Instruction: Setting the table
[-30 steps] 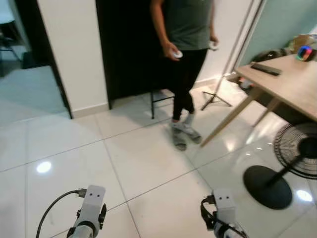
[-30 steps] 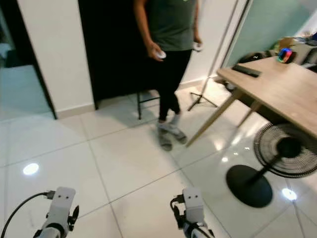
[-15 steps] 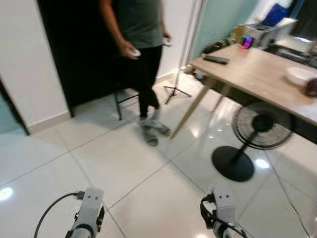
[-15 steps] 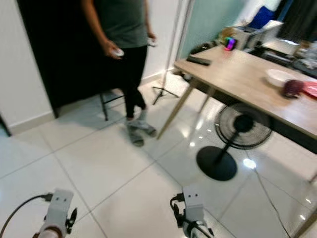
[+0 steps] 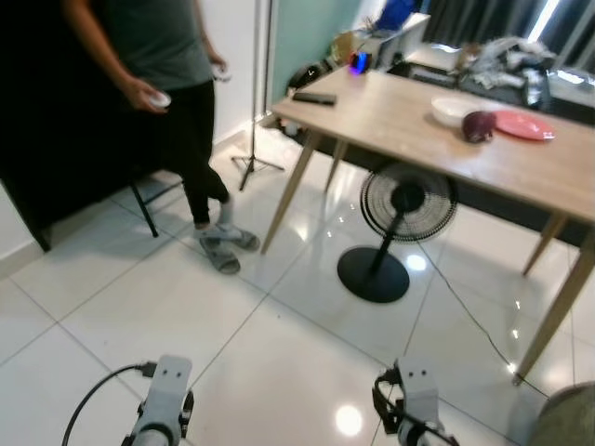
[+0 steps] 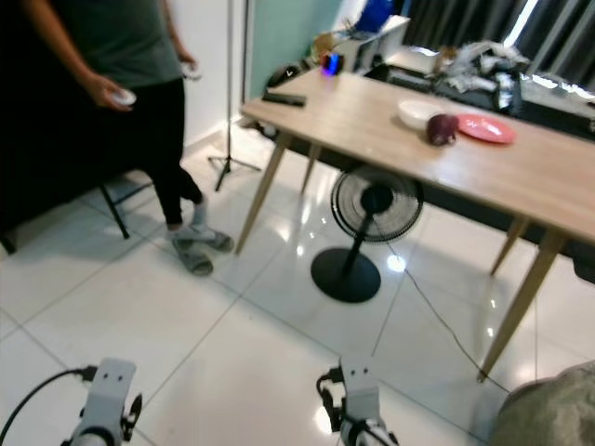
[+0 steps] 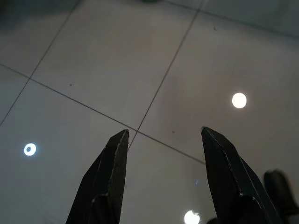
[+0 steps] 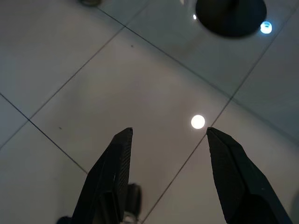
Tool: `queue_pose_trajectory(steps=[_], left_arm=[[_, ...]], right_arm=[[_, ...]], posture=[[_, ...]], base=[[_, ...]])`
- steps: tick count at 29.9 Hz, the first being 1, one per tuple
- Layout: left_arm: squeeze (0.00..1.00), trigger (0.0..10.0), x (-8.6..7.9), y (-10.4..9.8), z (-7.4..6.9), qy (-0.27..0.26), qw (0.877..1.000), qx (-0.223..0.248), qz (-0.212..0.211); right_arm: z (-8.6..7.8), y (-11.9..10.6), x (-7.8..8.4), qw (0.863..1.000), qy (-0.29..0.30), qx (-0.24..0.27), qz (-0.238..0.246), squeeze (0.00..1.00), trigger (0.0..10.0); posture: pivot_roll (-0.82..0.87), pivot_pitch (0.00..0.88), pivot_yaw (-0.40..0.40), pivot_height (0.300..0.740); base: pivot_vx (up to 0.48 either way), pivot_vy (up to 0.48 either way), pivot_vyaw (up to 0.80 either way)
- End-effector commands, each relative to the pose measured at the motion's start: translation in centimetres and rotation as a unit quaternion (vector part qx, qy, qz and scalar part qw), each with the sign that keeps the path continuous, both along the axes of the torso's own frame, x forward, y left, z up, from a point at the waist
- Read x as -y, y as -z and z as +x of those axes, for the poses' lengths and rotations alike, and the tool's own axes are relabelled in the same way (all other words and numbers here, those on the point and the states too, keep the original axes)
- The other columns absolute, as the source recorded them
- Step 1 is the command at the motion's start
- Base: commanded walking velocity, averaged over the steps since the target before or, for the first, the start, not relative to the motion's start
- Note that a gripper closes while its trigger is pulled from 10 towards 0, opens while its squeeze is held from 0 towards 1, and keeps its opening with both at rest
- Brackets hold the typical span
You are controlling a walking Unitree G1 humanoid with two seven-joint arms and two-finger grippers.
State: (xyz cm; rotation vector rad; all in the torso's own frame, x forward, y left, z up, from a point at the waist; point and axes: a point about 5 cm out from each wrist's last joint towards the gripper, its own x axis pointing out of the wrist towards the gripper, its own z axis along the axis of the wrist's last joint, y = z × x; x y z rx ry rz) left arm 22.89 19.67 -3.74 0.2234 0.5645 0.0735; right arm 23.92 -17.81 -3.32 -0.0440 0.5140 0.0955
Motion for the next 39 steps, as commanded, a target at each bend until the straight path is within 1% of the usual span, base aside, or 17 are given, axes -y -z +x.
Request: queue_pose_trajectory(steps=[1, 10, 14, 15, 16, 18, 19, 20, 21, 22, 23, 25, 26, 27, 28, 35, 39], left_arm=[[0.0, 10.0, 0.4, 0.2, -0.1, 0.002, 1.0, -0.005, -0.005], [0.0, 10.0, 0.4, 0.2, 0.0, 0.002, 1.0, -0.005, -0.005], [0.0, 10.0, -0.2, -0.5, 0.6, -0.003, 1.0, 0.012, 0.013], [0.0, 10.0, -0.8, -1.4, 1.3, -0.013, 0.999, 0.029, 0.024], [0.0, 10.0, -2.0, -3.6, 3.0, -0.037, 0.996, 0.075, 0.024], [0.0, 10.0, -2.4, -4.7, 3.7, -0.047, 0.994, 0.098, 0.016], [0.0, 10.0, -2.9, -6.5, 4.7, -0.054, 0.99, 0.132, 0.01], [0.0, 10.0, -3.6, -9.9, 6.2, -0.059, 0.979, 0.194, 0.001], [0.0, 10.0, -3.6, -9.9, 6.2, -0.059, 0.979, 0.194, 0.001], [0.0, 10.0, -3.9, -11.7, 6.9, -0.061, 0.974, 0.22, 0.001], [0.0, 10.0, -3.9, -11.7, 6.9, -0.061, 0.974, 0.22, 0.001], [0.0, 10.0, -3.9, -15.4, 8.1, -0.056, 0.959, 0.277, 0.006], [0.0, 10.0, -3.9, -15.4, 8.1, -0.056, 0.959, 0.277, 0.006], [0.0, 10.0, -3.8, -17.1, 8.6, -0.053, 0.951, 0.304, 0.007], [0.0, 10.0, -2.8, -20.3, 9.1, -0.048, 0.931, 0.361, 0.015], [0.0, 10.0, -0.5, -23.5, 9.1, -0.037, 0.913, 0.406, 0.012], [0.0, 10.0, 0.7, -24.1, 8.8, -0.028, 0.915, 0.402, -0.009]], right_arm=[[-0.5, 0.4, 0.9, 1.0, 0.01, -0.012, -0.008, 0.0, 10.0], [-0.4, 0.3, 0.9, 1.0, 0.01, -0.011, -0.009, 0.0, 10.0], [0.0, -0.1, 1.2, 1.0, 0.012, -0.001, -0.016, 0.0, 10.0], [0.6, -0.7, 1.5, 1.0, 0.016, 0.016, -0.018, 0.0, 10.0], [2.2, -2.5, 2.1, 0.998, 0.034, 0.057, -0.008, 0.0, 10.0], [2.9, -3.4, 2.3, 0.996, 0.044, 0.076, 0.0, 0.0, 10.0], [4.2, -5.1, 2.4, 0.992, 0.055, 0.109, 0.018, 0.0, 10.0], [6.2, -8.4, 2.3, 0.982, 0.06, 0.172, 0.045, 0.0, 10.0], [6.2, -8.4, 2.3, 0.982, 0.06, 0.172, 0.045, 0.0, 10.0], [7.2, -10.5, 2.1, 0.975, 0.059, 0.208, 0.057, 0.0, 10.0], [7.2, -10.5, 2.1, 0.975, 0.059, 0.208, 0.057, 0.0, 10.0], [9.1, -15.5, 1.3, 0.952, 0.05, 0.289, 0.085, 0.0, 10.0], [9.1, -15.5, 1.3, 0.952, 0.05, 0.289, 0.085, 0.0, 10.0], [9.6, -17.5, 0.9, 0.942, 0.042, 0.319, 0.094, 0.0, 10.0], [10.1, -21.0, -0.5, 0.921, 0.019, 0.37, 0.12, 0.0, 10.0], [9.5, -23.6, -2.9, 0.905, -0.01, 0.395, 0.157, 0.0, 10.0], [8.8, -23.6, -3.7, 0.908, -0.017, 0.382, 0.174, 0.0, 10.0]], posture=[[-0.02, 0.0, 0.037, 0.74], [-0.02, 0.0, 0.036, 0.74], [-0.02, 0.0, 0.038, 0.74], [-0.02, 0.0, 0.037, 0.74], [-0.02, 0.0, 0.037, 0.74], [-0.02, 0.0, 0.037, 0.74], [-0.01, 0.0, 0.036, 0.74], [-0.01, 0.0, 0.036, 0.74], [-0.01, 0.0, 0.036, 0.74], [-0.01, 0.0, 0.036, 0.74], [-0.01, 0.0, 0.036, 0.74], [0.0, 0.0, 0.035, 0.74], [0.0, 0.0, 0.035, 0.74], [0.0, 0.0, 0.035, 0.74], [0.0, 0.0, 0.035, 0.74], [0.01, 0.0, 0.03, 0.74], [0.01, 0.0, 0.03, 0.74]], base=[[0.0, 0.0, -0.74], [0.0, 0.0, -0.74], [0.0, 0.0, -0.74], [0.0, 0.0, -0.74], [0.0, 0.0, -0.72], [0.0, 0.0, -0.68], [0.0, 0.0, -0.61], [0.0, 0.0, -0.41], [0.0, 0.0, -0.41], [0.0, 0.0, 0.0], [0.0, 0.0, 0.0], [0.0, 0.0, 0.0], [0.0, 0.0, 0.0], [0.0, 0.0, 0.0], [0.356, 0.0, 0.0], [0.445, 0.0, 0.0], [0.48, 0.0, 0.0]])
